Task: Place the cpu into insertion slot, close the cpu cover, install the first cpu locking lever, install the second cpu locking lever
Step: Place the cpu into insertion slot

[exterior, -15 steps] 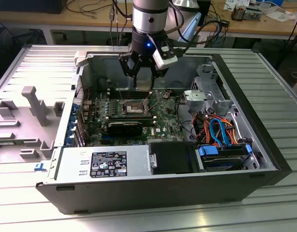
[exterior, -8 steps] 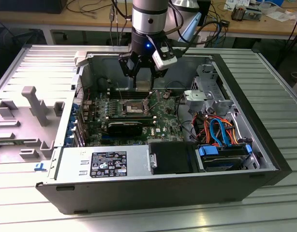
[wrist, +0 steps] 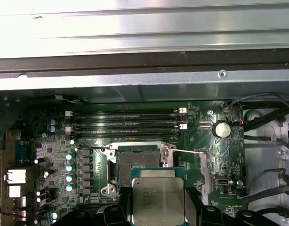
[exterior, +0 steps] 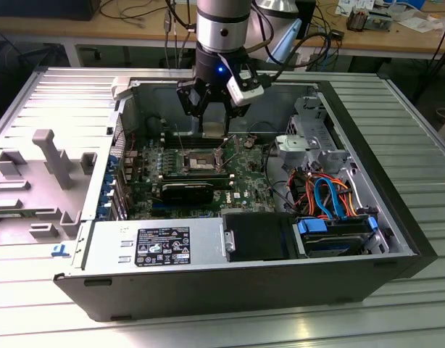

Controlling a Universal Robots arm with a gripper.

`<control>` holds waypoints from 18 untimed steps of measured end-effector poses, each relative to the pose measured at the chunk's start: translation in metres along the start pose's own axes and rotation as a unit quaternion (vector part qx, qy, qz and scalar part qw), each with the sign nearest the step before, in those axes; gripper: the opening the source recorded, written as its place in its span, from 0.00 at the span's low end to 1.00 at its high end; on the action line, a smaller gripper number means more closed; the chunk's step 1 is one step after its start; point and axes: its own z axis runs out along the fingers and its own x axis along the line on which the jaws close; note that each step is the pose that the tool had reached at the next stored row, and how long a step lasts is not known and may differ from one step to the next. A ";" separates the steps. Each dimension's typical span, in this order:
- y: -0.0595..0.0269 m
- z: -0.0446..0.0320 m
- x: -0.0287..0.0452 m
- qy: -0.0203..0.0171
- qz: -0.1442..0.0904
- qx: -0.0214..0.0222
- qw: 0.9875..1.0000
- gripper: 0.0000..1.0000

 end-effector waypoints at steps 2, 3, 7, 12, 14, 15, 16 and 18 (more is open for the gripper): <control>-0.0002 0.0012 0.0009 0.000 0.000 0.000 1.000 0.54; -0.0003 0.0018 0.0013 0.000 0.000 0.000 1.000 0.54; -0.0005 0.0072 0.0044 0.000 0.000 0.000 1.000 0.54; -0.0008 0.0146 0.0147 0.000 -0.012 0.000 1.000 0.54; -0.0008 0.0158 0.0155 0.000 -0.014 0.000 1.000 0.54; -0.0008 0.0173 0.0161 0.000 -0.014 0.000 1.000 0.54; -0.0008 0.0191 0.0167 0.000 -0.014 0.000 1.000 0.54; -0.0008 0.0214 0.0176 0.000 -0.014 0.000 1.000 0.54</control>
